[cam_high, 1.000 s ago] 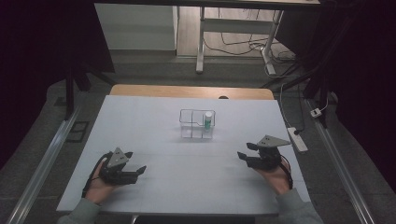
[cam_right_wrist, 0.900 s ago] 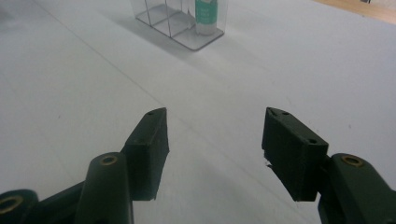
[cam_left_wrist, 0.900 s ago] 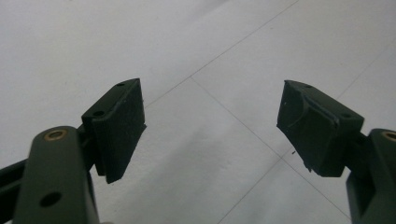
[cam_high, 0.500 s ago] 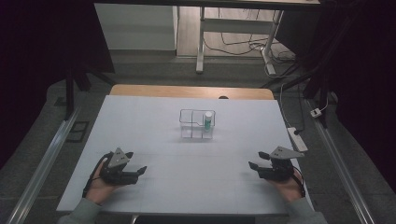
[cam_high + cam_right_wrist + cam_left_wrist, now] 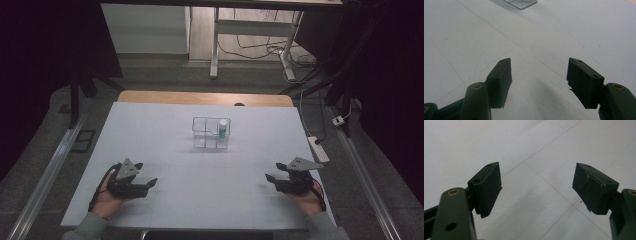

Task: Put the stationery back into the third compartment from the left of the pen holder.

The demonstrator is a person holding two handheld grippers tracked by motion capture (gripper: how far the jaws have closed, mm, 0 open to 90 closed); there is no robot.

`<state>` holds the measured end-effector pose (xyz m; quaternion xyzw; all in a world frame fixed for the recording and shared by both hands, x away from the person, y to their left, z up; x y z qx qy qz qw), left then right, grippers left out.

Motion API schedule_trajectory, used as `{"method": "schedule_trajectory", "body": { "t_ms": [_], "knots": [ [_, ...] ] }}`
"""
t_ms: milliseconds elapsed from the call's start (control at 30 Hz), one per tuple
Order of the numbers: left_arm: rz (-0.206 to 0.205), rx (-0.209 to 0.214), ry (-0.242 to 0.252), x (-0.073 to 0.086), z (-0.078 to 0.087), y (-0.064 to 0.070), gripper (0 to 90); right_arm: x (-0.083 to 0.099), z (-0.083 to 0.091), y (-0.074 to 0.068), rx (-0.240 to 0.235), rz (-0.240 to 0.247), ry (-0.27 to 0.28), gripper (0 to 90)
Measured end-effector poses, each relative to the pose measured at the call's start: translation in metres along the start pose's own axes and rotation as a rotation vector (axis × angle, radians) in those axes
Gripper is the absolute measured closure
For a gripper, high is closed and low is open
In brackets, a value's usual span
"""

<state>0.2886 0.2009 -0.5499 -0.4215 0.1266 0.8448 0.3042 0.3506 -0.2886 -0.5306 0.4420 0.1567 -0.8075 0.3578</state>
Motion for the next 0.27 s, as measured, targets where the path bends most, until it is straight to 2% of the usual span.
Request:
{"method": "schedule_trajectory", "body": {
  "t_ms": [267],
  "knots": [
    [0.0,0.001,0.0,0.0,0.0002,-0.0001,23.0,-0.0006,-0.0006,-0.0019,-0.001,-0.003,0.006,35.7]
  ]
}}
Point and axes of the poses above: each handheld gripper's, and its own axes: z roughly backward along the jaws, x roughly out of its underside, y roughly to its right, the point moved 4 cm from there along -z, roughly forward along the jaws, and after that the axes turned 2 degrees about y, right-handed, at the moved point
